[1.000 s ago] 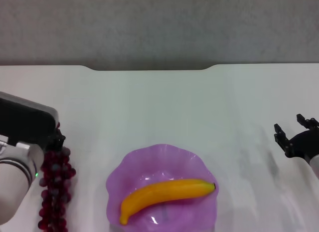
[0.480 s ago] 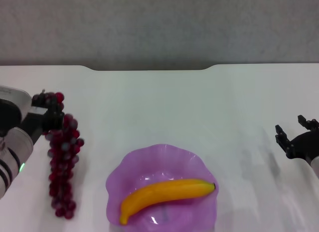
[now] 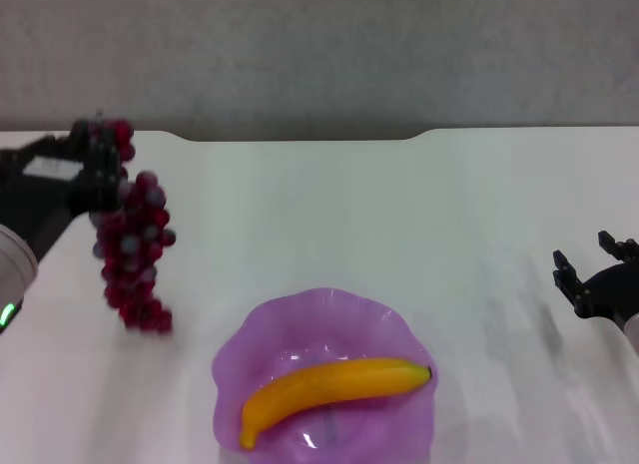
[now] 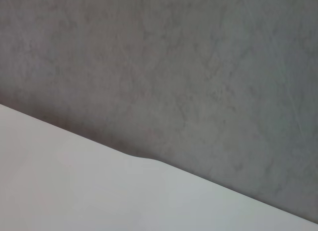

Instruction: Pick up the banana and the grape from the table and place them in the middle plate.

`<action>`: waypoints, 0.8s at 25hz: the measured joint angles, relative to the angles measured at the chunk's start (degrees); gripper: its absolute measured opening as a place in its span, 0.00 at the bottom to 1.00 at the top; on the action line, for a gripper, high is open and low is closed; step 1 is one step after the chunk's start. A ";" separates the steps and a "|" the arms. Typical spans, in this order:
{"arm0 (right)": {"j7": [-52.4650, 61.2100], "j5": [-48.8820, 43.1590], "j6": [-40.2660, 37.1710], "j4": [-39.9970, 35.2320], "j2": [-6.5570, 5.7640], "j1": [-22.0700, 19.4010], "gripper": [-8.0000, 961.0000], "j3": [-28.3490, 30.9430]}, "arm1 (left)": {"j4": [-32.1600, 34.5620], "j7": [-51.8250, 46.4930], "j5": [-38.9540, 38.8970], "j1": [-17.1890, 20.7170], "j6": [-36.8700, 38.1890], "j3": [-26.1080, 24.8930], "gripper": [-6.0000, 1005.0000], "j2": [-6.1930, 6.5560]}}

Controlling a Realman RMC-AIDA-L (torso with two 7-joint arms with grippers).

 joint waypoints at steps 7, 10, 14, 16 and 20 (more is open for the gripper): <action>0.00 0.00 0.00 -0.26 0.00 0.00 0.64 0.00 | 5.95 -0.36 -1.12 4.01 -6.45 0.65 0.19 1.36; 0.00 0.00 0.00 -0.50 0.00 0.02 0.64 0.00 | 7.58 -3.71 -1.38 6.01 -15.36 0.97 0.19 4.18; 0.00 0.00 0.00 -0.52 0.00 0.15 0.64 0.00 | 6.51 -12.05 0.16 5.60 -24.17 -1.02 0.18 7.25; 0.00 0.00 0.00 -0.53 0.00 0.16 0.65 0.02 | 5.38 -18.07 3.68 5.04 -30.01 -2.71 0.18 8.17; 0.00 0.01 0.04 -0.53 0.00 0.19 0.65 0.05 | 2.16 -29.19 13.84 2.89 -41.92 -7.23 0.18 7.12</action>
